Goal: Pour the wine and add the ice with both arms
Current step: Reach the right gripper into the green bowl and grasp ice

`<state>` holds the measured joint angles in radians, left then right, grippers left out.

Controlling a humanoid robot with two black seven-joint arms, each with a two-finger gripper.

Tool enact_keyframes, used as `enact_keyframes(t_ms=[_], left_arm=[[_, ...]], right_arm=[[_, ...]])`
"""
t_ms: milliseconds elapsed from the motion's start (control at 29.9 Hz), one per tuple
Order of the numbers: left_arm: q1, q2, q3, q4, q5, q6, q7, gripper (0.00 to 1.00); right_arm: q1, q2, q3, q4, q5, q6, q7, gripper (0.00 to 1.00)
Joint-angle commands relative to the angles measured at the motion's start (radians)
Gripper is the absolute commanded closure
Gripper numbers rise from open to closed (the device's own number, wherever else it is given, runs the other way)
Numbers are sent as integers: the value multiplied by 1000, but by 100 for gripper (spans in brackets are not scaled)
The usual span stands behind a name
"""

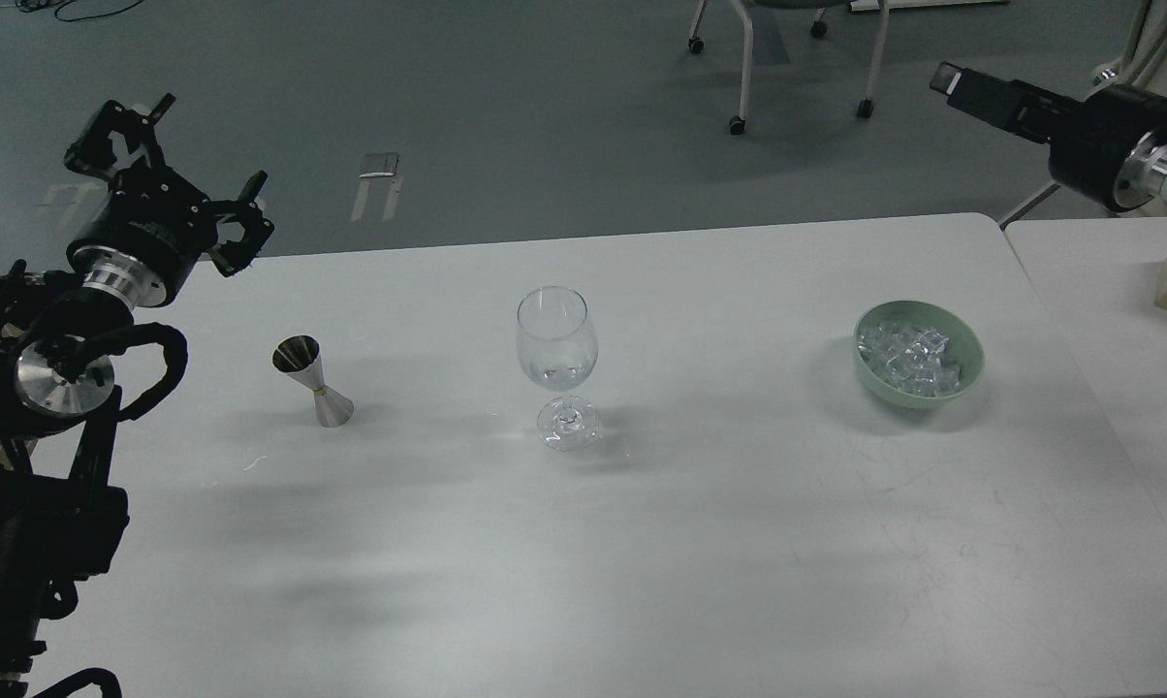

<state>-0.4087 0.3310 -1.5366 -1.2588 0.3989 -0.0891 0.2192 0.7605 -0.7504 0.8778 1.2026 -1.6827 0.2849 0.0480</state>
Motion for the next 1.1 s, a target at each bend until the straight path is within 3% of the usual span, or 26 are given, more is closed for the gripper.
enact_keyframes(t_ms=[0,100,134,234,267,434,501,635,668,769,969,1069], left_arm=[[-10,6,-3,-2,-26,-27,-11,2],[-2,2,-7,1,-34,-83,-128,2],[1,0,-5,1,-34,-115,-199,2],[2,-7,-2,1,-35,-176,-296,2],[5,-13,1,1,-37,-184,-305,2],[8,-23,15,1,-41,-167,-290,2],[8,-20,16,6,-43,-166,-258,2],[7,-24,7,33,-45,-175,-152,2],[7,-24,6,35,-45,-176,-144,2],[4,-27,-5,36,-45,-166,-141,2],[5,-40,-5,38,-45,-164,-144,2],[2,-38,-5,38,-45,-164,-144,2]], right_arm=[[25,-7,-63,0,-37,13,0,0],[43,-7,-141,6,-35,34,-2,0],[40,-12,-163,14,-35,36,-1,0],[27,-55,-186,54,-37,36,-2,1],[20,-75,-200,66,-37,36,-4,2],[2,-86,-246,83,-38,34,-5,6],[-13,-86,-263,89,-41,34,-11,9],[-59,-75,-272,87,-63,27,-52,15],[-67,-73,-273,87,-67,27,-60,15],[-82,-57,-286,71,-84,27,-94,15],[-81,-47,-333,49,-110,27,-100,15],[-81,-20,-349,37,-130,27,-111,21]])
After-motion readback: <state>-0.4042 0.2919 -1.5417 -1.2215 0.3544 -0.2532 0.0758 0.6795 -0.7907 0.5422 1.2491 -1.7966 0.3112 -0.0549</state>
